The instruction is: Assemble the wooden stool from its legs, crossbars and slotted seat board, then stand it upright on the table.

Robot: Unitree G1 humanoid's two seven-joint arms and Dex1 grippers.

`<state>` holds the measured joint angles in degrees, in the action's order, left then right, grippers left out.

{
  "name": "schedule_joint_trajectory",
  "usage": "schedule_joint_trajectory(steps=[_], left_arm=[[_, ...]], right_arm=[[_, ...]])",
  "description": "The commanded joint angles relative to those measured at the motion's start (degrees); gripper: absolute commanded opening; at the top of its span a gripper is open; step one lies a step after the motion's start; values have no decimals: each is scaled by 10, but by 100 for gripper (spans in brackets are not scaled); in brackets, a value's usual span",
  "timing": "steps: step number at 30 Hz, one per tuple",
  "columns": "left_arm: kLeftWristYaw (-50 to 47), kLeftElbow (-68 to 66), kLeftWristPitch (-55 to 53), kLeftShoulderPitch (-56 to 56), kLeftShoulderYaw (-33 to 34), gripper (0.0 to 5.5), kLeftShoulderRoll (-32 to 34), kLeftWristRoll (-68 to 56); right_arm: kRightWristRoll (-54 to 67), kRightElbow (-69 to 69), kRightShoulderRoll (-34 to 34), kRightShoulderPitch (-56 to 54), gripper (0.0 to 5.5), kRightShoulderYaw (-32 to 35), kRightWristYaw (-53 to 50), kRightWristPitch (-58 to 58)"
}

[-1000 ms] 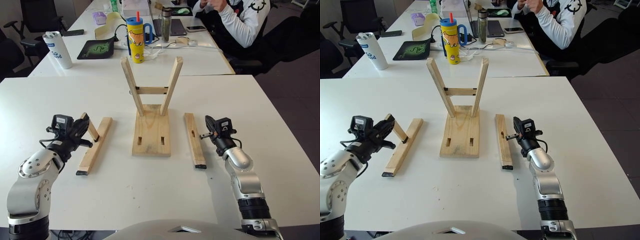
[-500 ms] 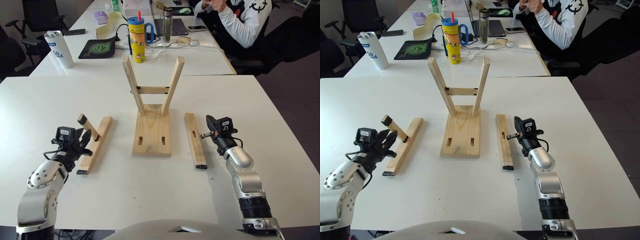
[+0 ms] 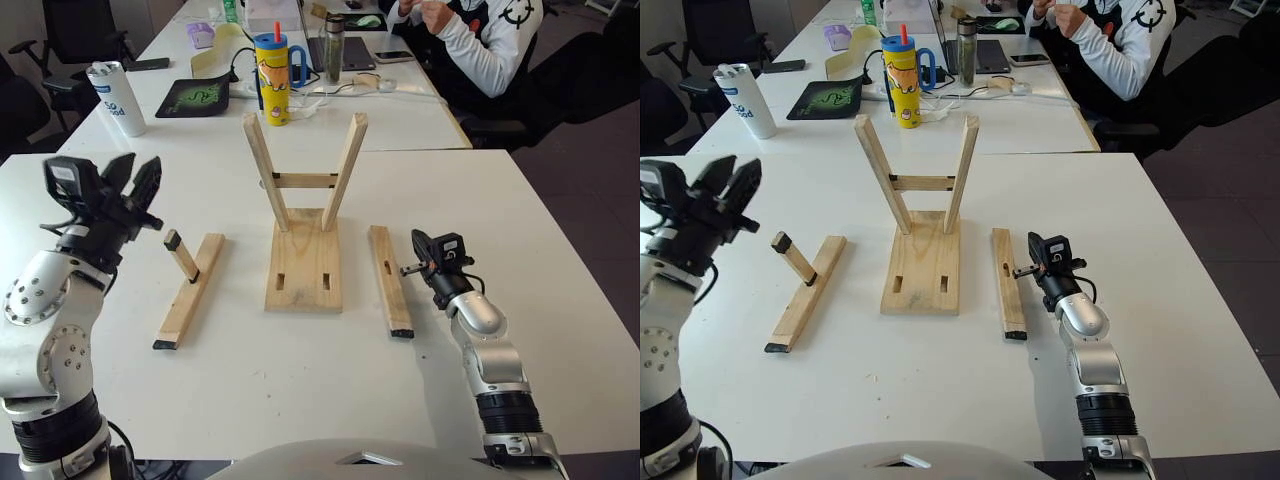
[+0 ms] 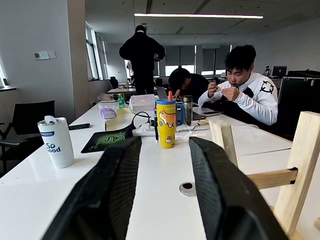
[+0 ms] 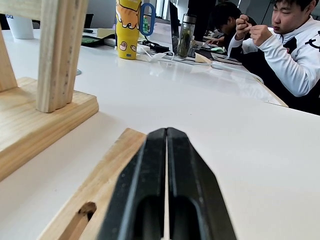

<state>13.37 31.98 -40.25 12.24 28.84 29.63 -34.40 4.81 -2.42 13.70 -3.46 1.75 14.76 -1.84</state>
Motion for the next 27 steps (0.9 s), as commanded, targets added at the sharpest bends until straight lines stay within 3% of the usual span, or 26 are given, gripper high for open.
schedule_joint_trajectory(steps=[1, 5, 9, 13, 17, 20, 27], left_arm=[[-4, -60, -25, 90, 8, 126, 59, -6], [-4, -83, -33, 162, -7, 56, 80, -15], [-11, -71, -46, 167, -17, 3, 80, -18], [-13, -74, -56, 106, -33, 3, 53, -11], [4, -155, 25, -87, -146, 3, 3, 95], [13, -212, 97, -165, -223, 3, -13, 169], [6, -225, 158, -126, -173, 3, -14, 171]], right_arm=[[-4, 1, -2, -6, 0, 1, -3, -3], [-3, 4, 0, -6, 0, 4, -4, -4], [-2, 0, 1, -13, 0, 2, 0, -5], [-3, -6, 5, -21, 0, 3, 2, -3], [1, 2, 1, -37, 0, 9, -6, -8], [3, 10, 0, -44, 0, 5, -3, -10], [5, 17, -4, -38, 0, -1, 2, -18]])
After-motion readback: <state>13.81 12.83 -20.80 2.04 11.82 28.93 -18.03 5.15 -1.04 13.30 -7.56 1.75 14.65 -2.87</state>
